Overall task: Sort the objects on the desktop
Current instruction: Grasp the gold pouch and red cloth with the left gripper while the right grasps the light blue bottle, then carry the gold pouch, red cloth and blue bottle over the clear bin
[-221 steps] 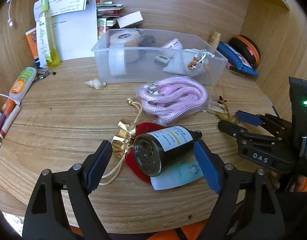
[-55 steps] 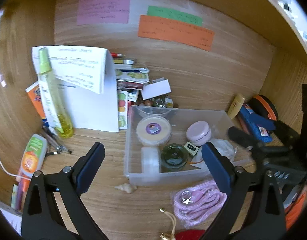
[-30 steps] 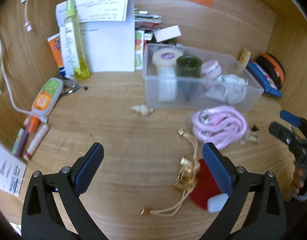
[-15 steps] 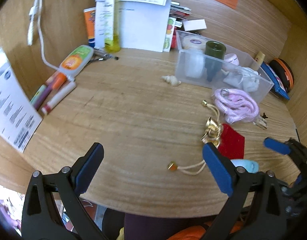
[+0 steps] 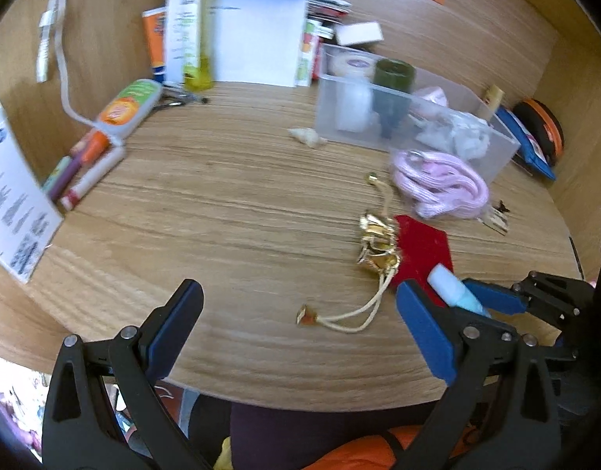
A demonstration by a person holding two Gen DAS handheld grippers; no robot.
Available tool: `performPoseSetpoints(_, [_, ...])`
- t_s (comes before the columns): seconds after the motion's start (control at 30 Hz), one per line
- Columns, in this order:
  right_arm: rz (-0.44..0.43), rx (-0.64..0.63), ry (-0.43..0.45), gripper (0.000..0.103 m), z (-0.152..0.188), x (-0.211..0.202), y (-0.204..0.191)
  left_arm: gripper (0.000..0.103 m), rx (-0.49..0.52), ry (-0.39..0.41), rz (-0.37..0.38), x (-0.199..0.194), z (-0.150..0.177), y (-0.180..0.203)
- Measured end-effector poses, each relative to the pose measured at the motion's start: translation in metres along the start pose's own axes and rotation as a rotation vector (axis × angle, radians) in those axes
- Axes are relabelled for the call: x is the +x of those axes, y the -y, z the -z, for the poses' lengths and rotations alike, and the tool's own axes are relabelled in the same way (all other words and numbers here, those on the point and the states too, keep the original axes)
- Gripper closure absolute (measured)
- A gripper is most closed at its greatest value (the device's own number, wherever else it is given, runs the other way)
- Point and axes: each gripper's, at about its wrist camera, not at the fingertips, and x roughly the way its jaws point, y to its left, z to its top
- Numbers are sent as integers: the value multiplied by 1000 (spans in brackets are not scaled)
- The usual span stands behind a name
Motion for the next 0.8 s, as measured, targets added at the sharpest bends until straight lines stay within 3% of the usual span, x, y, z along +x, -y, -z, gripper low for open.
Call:
performPoseSetpoints(0.23, [71,106,69,80,5,-31,33,3,75,-70,59,31,-8,35])
performPoseSetpoints(0.33, [94,157,92,80,10,-44,50,3,107,-48,55,37,-12,45])
performPoseSetpoints(0.37, [105,172,97,80,11,-47,56,8,130,-26,67,37,-13,50])
performPoseSetpoints(0.4, [112,184,99,80,12,-49,61,27,140,-7,74,36,-13,53])
performPoseSetpoints(0.5, [126,217,107,80,14,-54,72,67,177,18,38,40,-13,61])
performPoseSetpoints(0.8, [108,247,134,80,10,-55,84,75,118,47,28,29,-14,44])
